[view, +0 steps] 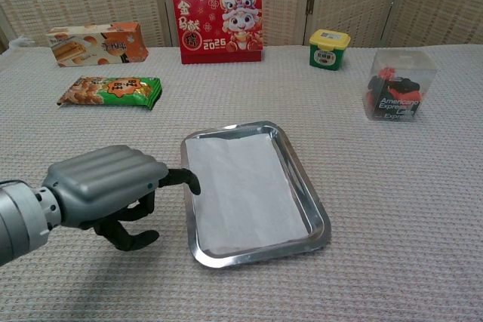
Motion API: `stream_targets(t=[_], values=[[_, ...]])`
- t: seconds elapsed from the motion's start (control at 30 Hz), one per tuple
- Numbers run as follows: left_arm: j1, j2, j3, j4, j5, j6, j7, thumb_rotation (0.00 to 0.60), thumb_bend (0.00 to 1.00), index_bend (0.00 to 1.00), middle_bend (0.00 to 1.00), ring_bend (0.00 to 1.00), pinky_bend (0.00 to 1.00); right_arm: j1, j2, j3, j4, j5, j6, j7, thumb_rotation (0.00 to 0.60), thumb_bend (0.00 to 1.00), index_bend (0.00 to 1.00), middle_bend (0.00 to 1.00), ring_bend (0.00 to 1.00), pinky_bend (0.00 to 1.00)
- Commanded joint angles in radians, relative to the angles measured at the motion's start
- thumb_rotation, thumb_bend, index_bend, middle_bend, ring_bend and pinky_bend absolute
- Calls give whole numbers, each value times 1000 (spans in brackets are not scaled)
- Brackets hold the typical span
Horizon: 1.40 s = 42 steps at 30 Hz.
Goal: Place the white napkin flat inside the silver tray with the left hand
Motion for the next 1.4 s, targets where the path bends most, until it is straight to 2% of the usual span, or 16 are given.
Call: stream_targets(t=[0.03,0.7,1.07,1.4], values=[[-18,8,9,1,-16,-19,35,600,431,224,1000,1000,1000,2,-2,2,1,4,-3,0,600,409,0,0,0,0],[-61,-48,24,57,-66,-66,49,600,437,224,1000,1000,1000,2,-6,4,-1,-1,2,1,600,409,0,0,0,0],[-73,-86,24,92,-18,-55,25,600,437,180,1000,1000,1000,0,-4,2,-2,-7,6,8,600,409,0,0,0,0],[-87,-90,15,129,-38,-68,18,600,438,178,1000,1000,1000,0,-6,2,-3,-10,8,1,600,409,0,0,0,0]])
